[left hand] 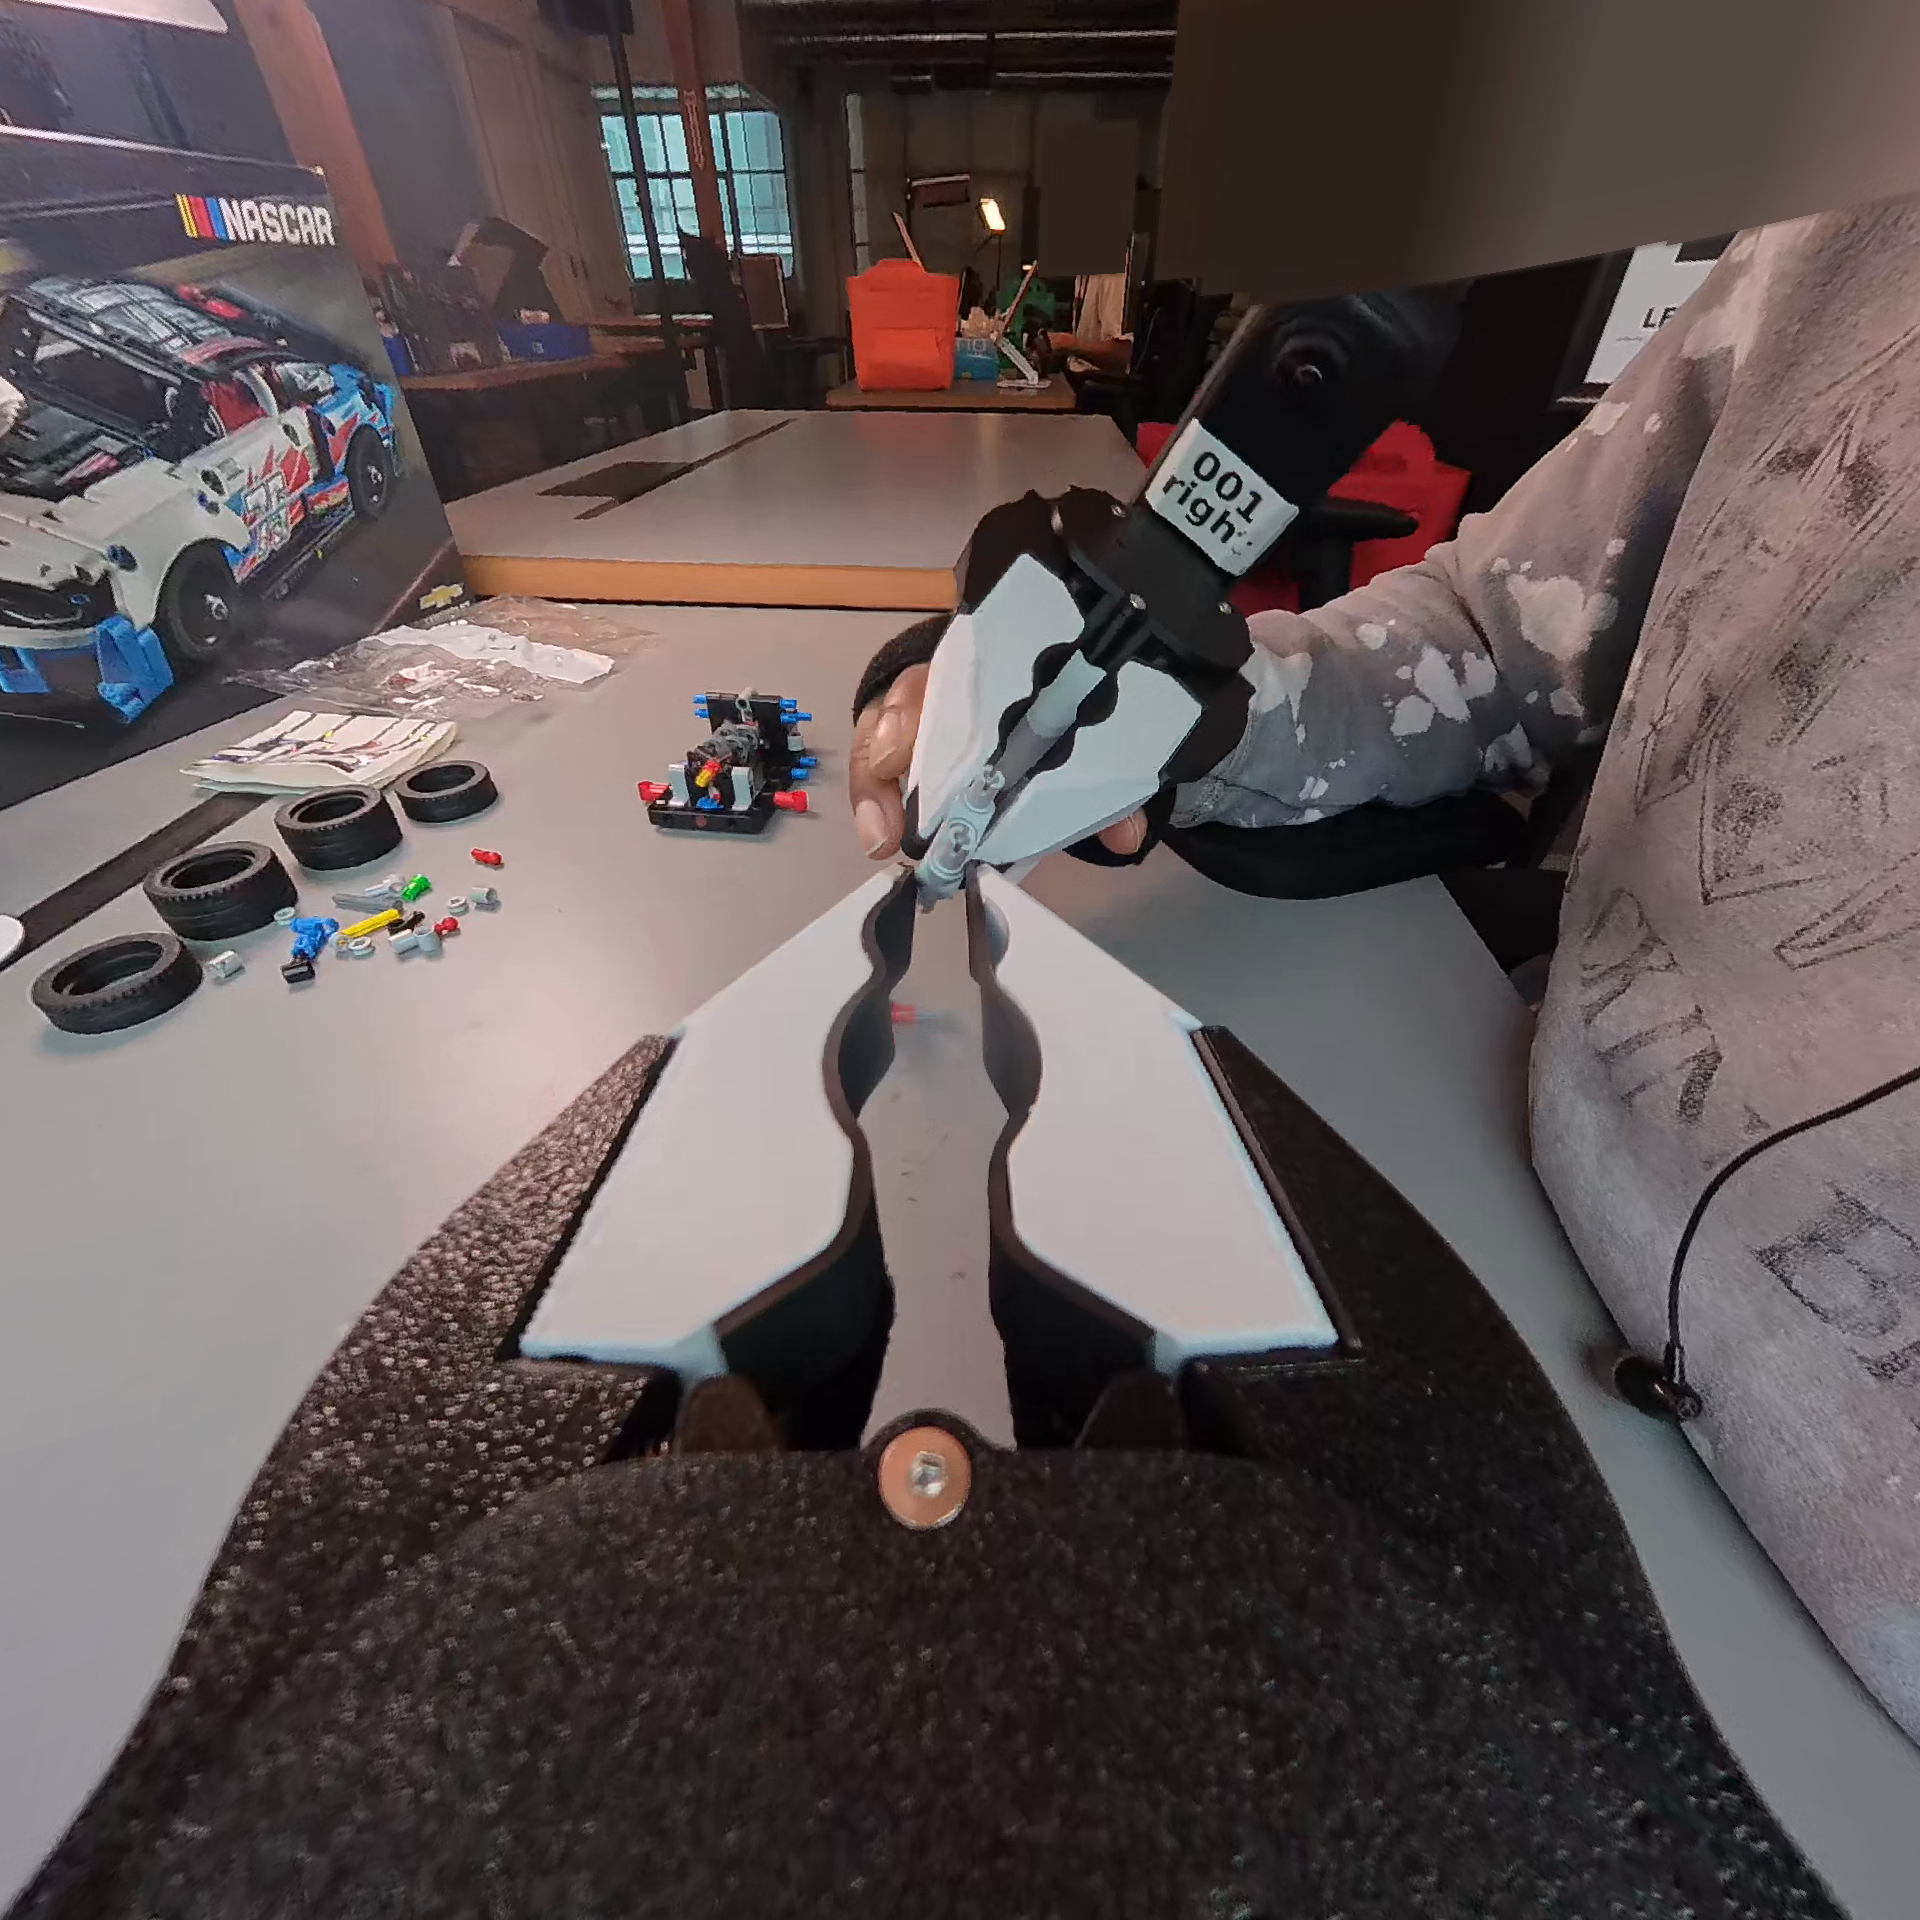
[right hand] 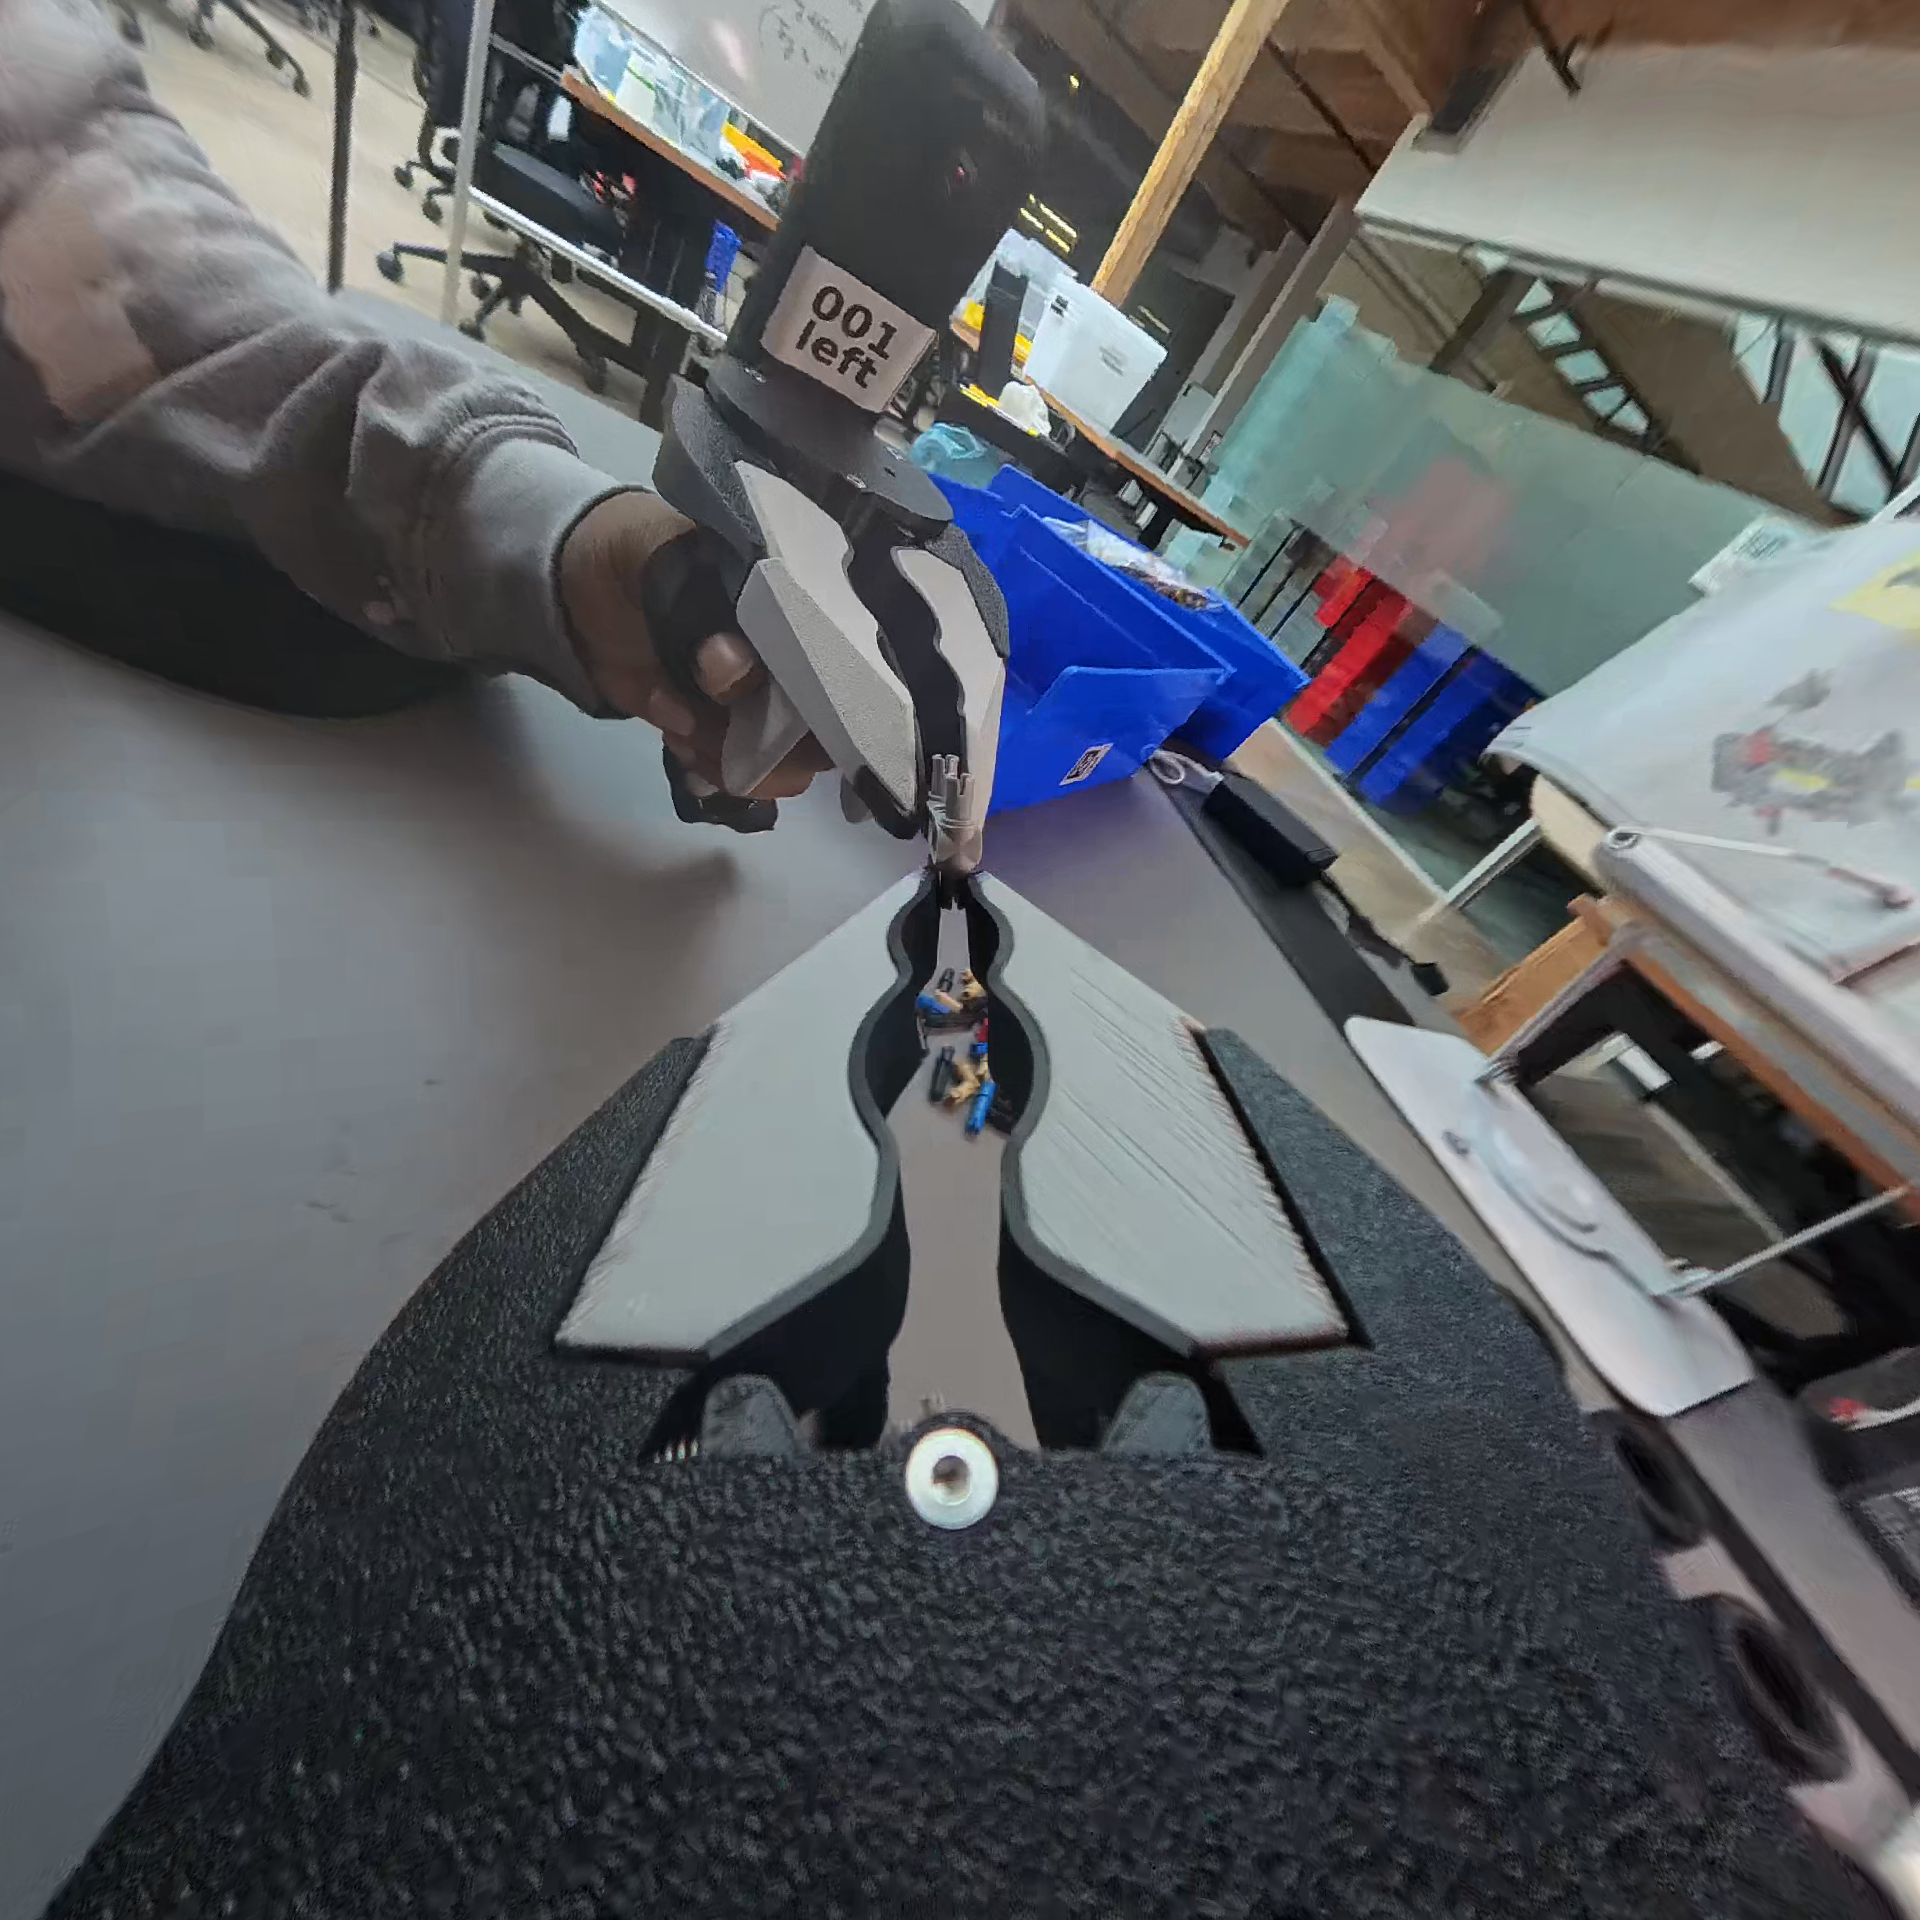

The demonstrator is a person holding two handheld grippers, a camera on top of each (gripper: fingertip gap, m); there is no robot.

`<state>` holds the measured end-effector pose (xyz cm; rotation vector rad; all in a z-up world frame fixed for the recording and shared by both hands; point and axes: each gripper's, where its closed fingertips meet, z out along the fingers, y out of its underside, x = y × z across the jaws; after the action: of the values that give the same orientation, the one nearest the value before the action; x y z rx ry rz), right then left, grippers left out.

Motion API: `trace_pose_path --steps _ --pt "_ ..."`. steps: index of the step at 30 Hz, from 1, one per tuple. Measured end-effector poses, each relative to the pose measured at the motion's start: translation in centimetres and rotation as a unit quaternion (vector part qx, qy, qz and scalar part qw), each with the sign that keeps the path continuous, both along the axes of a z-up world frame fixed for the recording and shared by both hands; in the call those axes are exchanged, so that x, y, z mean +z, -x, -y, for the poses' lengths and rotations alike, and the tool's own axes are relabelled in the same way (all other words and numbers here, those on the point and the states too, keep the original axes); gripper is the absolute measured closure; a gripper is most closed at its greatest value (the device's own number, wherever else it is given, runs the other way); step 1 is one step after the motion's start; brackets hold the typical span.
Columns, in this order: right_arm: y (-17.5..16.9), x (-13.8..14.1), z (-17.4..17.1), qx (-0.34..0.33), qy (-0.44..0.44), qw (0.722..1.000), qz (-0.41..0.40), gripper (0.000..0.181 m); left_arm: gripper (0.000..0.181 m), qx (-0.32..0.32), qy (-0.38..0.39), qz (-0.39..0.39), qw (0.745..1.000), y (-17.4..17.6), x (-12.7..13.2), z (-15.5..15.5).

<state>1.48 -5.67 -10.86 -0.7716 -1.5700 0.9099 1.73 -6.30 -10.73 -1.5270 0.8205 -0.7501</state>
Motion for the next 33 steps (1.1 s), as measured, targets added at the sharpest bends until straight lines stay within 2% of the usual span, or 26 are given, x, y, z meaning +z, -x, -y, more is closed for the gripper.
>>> trace_pose_path --steps 3,6,8,11,13,14,16,18,20,22,23,25,28,30,33 --pt "0.1 -0.8 -1.4 -0.018 0.06 0.998 0.032 0.171 0.172 0.039 0.02 0.003 0.999 1.5 0.1 -1.1" --pt "-0.2 -1.7 -4.0 -0.065 0.047 0.994 0.075 0.166 0.173 0.162 0.029 -0.028 0.986 7.2 1.1 -3.2" --pt "-1.5 -3.8 -4.8 -0.055 0.031 0.983 0.172 0.16 0.173 0.284 0.035 -0.077 0.955 13.5 1.7 -4.2" --pt "-4.8 -6.6 -5.7 -0.05 0.077 0.944 0.316 0.146 0.172 0.443 0.08 -0.165 0.878 22.8 1.0 -3.4" --pt "-5.8 -7.6 -6.0 -0.05 0.099 0.933 0.341 0.143 0.171 0.489 0.15 -0.193 0.837 26.6 -1.0 -2.1" --pt "-6.1 -8.3 -6.0 -0.052 0.103 0.927 0.357 0.141 0.171 0.503 0.169 -0.19 0.826 27.8 -1.7 -1.7" --pt "-5.8 -9.6 -5.7 -0.054 0.092 0.921 0.375 0.135 0.171 0.513 0.191 -0.173 0.819 28.7 -2.7 -1.5" --pt "-5.4 -10.2 -5.8 -0.064 0.085 0.918 0.383 0.141 0.163 0.518 0.192 -0.162 0.817 29.0 -3.0 -1.7" --pt "-5.2 -10.5 -6.0 -0.063 0.083 0.919 0.381 0.151 0.154 0.512 0.164 -0.149 0.83 28.1 -2.1 -2.2" --pt "-5.3 -10.6 -6.3 -0.067 0.079 0.92 0.378 0.173 0.15 0.486 0.111 -0.136 0.856 25.9 -0.3 -3.0" --pt "-5.1 -10.4 -6.4 -0.066 0.072 0.925 0.367 0.174 0.15 0.462 0.086 -0.128 0.873 24.2 0.5 -3.4" --pt "-4.0 -8.7 -5.8 -0.048 0.054 0.947 0.313 0.174 0.153 0.376 0.054 -0.089 0.921 18.9 1.7 -3.9" --pt "-1.9 -4.5 -4.2 -0.024 0.038 0.983 0.178 0.174 0.15 0.216 0.09 0.014 0.972 10.2 1.6 -3.7" --pt "-0.8 -1.2 -3.5 -0.033 0.022 0.997 0.068 0.174 0.146 0.113 0.147 0.085 0.979 5.5 1.0 -3.0" --pt "-0.5 2.4 -2.0 -0.045 -0.033 0.997 -0.051 0.174 0.146 0.006 0.251 0.19 0.949 0.9 0.1 -2.3"
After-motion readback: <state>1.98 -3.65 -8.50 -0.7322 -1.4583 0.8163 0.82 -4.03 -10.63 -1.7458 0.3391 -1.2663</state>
